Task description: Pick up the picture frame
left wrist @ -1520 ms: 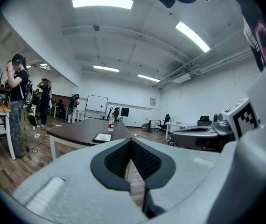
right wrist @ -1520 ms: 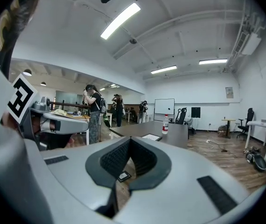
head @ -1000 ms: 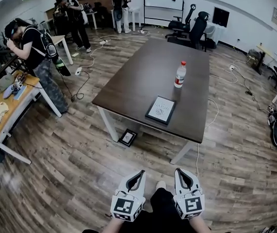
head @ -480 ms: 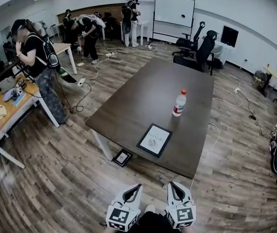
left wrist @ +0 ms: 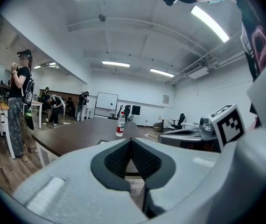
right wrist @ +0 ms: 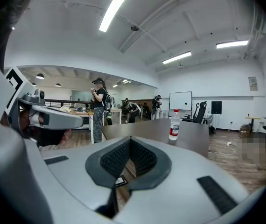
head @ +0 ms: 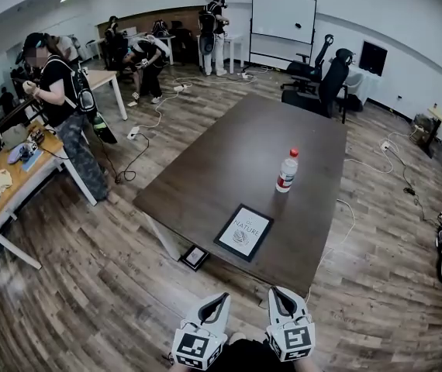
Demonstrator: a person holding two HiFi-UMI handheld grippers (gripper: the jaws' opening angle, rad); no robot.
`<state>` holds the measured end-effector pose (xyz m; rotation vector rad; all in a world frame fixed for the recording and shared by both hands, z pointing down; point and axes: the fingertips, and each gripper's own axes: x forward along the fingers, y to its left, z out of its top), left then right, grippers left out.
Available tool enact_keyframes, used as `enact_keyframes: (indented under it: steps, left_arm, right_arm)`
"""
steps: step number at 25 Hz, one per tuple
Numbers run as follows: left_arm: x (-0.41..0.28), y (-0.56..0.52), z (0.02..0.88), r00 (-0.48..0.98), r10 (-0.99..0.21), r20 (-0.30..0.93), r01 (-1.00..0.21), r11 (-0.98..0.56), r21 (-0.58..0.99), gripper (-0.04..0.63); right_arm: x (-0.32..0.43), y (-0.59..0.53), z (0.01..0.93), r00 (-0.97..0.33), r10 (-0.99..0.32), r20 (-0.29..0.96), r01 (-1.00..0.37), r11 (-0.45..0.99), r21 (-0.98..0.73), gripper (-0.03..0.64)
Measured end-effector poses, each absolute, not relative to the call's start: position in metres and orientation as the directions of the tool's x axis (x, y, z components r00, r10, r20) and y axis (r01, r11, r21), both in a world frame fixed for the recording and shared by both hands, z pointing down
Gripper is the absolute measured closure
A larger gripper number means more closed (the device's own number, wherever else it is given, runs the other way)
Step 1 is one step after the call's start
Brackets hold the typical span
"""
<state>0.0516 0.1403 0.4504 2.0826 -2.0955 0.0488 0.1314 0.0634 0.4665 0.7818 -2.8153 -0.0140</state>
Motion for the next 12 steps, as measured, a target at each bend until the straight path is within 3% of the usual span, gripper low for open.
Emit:
enact_keyframes:
  steps: [12]
  left_arm:
    - [0.03, 0.113, 0.466, 0.01, -0.98, 0.196, -0.989, 0.019, 0.145, 0.586]
  right_arm:
    - [0.104, 0.049, 0.479, -0.853, -0.462, 0.241, -0.472, 0.881, 0.02, 0.611]
